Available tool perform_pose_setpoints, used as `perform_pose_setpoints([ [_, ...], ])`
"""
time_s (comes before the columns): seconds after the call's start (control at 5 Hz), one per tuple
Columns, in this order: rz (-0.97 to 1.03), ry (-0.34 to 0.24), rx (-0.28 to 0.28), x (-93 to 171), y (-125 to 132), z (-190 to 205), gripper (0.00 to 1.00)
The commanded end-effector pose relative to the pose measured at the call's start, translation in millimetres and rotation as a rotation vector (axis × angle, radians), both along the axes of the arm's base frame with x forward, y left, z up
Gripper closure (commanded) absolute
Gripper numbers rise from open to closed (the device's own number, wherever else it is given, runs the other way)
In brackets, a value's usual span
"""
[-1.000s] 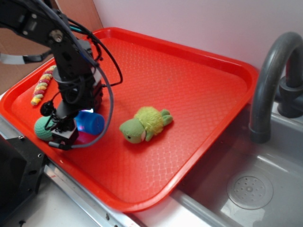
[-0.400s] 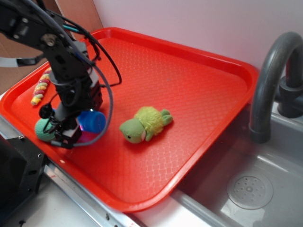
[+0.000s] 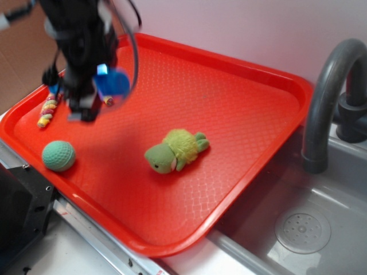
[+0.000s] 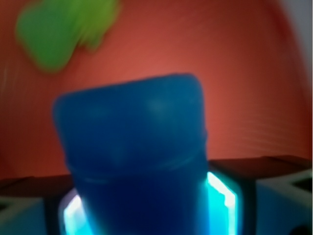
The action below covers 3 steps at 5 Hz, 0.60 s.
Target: Grab the blue bottle.
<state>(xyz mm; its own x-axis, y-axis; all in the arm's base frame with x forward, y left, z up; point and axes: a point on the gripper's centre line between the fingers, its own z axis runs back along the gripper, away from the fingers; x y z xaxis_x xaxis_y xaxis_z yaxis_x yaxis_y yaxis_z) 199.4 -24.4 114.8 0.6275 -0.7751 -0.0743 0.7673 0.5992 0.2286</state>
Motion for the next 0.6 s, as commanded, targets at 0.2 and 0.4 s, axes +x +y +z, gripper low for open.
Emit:
perform_pose_setpoints([
  [0.2, 0.772, 0.041, -0.200, -3, -1, 127, 1.00],
  [0.4, 1.023, 0.069, -0.284, -4, 0, 116, 1.00],
])
